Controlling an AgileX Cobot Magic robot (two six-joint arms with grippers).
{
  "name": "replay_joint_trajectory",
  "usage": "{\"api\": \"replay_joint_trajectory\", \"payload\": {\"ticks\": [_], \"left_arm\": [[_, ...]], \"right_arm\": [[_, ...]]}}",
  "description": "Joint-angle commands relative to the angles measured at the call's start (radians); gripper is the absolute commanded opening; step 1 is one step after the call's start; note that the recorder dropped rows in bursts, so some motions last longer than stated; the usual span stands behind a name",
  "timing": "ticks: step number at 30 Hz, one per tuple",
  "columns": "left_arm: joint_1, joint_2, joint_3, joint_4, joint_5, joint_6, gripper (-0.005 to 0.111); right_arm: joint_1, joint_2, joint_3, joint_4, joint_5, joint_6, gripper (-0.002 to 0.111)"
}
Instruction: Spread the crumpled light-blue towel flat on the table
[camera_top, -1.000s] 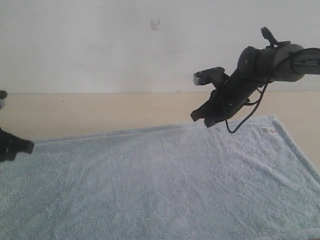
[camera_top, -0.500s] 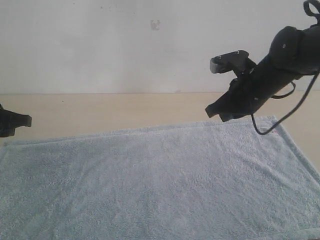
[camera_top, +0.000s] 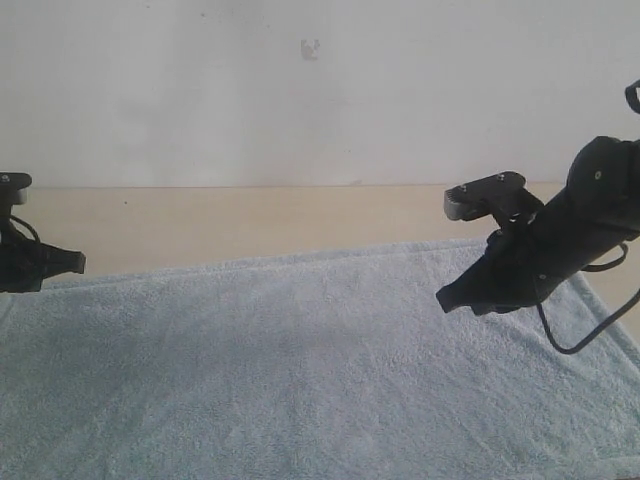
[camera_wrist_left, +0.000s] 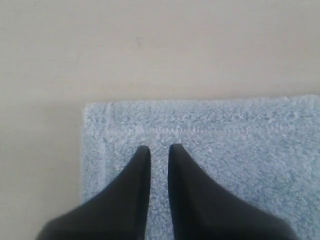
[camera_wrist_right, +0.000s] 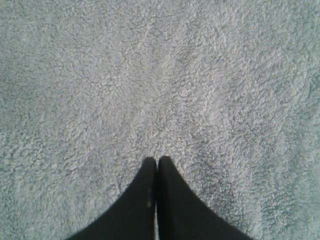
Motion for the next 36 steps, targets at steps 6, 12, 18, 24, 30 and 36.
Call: {"api": "replay_joint_trajectory", "payload": {"ticks": [6, 12, 18, 24, 30, 36], "left_arm": [[0.023, 0.006, -0.006, 0.007, 0.012, -0.037, 0.004], [0.048, 0.054, -0.038, 0.007, 0.021, -0.045, 0.004], [0.051, 0.114, -0.101, 0.007, 0.034, -0.021, 0.004], [0.051, 0.179, -0.170, 0.054, 0.070, -0.016, 0.004], [0.051, 0.227, -0.293, 0.111, 0.093, -0.016, 0.004], [0.051, 0.331, -0.494, 0.150, 0.276, 0.039, 0.004]], "right_arm": [[-0.003, -0.010, 0.010, 0.003, -0.039, 0.004, 0.000], [-0.003, -0.010, 0.010, 0.003, -0.032, 0.010, 0.000], [-0.003, -0.010, 0.010, 0.003, -0.022, 0.010, 0.000], [-0.003, -0.010, 0.010, 0.003, -0.017, 0.012, 0.000], [-0.003, -0.010, 0.010, 0.003, -0.003, 0.018, 0.000], [-0.003, -0.010, 0.010, 0.003, -0.001, 0.032, 0.000]]}}
